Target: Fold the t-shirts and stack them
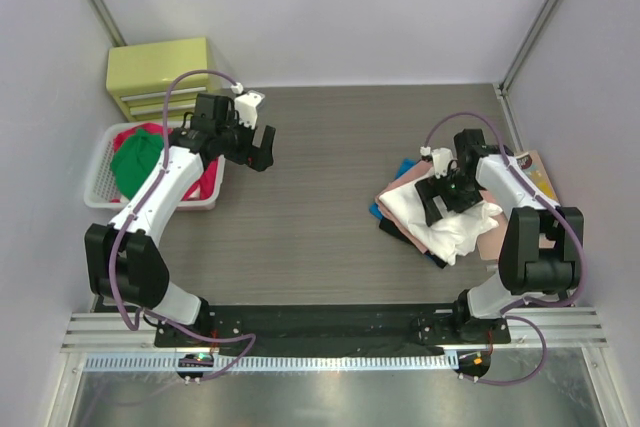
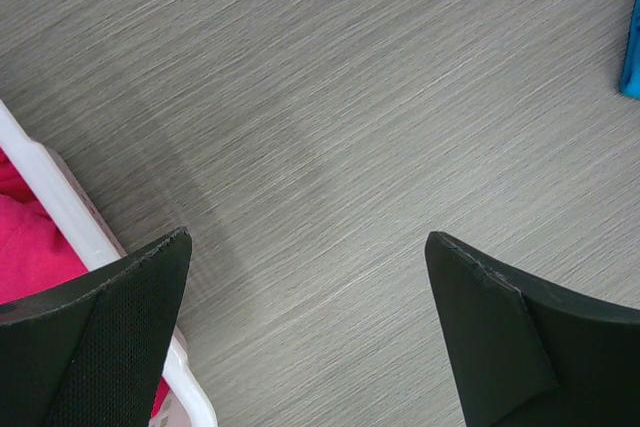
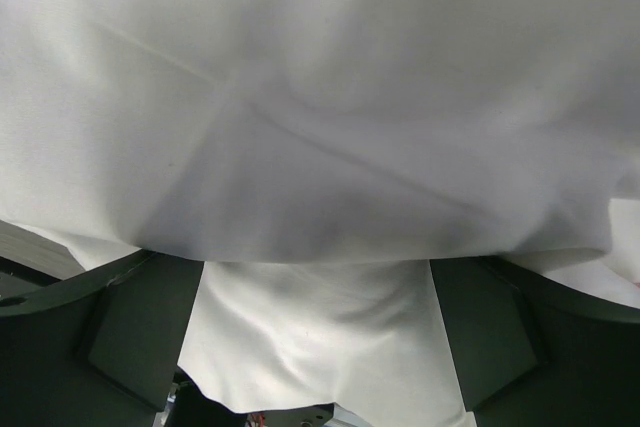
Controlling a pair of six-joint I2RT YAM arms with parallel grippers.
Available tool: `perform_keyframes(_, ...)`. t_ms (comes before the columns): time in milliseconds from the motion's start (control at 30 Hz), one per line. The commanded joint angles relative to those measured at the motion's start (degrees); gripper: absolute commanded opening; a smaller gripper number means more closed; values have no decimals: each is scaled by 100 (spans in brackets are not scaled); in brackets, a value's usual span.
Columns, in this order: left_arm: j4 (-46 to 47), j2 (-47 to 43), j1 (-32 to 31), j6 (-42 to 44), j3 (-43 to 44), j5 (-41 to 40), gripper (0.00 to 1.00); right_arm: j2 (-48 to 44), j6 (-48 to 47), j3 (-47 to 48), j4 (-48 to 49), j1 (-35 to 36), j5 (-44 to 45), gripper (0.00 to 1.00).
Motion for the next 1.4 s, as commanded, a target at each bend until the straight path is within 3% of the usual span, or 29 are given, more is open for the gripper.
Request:
perform_keyframes(0, 179, -76, -6, 90, 85, -30, 100, 73, 49, 4, 159, 23, -422, 100)
perform_keyframes(100, 187, -24, -6, 108, 67, -21, 100, -138, 66, 267, -77, 197, -519, 100)
perform_keyframes(300, 179, -59, -6, 117, 76, -21, 100, -980, 216, 1925, -1130, 286, -738, 100)
perform_keyframes(433, 196, -85, -6, 160, 6, -47, 100, -1377, 286, 2439, -1581, 278, -791, 100)
perform_keyframes(933, 565, -533, 3, 90, -328, -531, 100, -2600, 356, 436, -1424, 278, -309, 100)
perform_keyframes(1200, 574, -551, 3, 116, -372, -505, 100, -2126, 453, 356, -809, 287, -229, 100)
perform_keyframes(1367, 574, -542, 3, 134, -381, -504, 100, -1318, 453, 365, -597, 287, -264, 100)
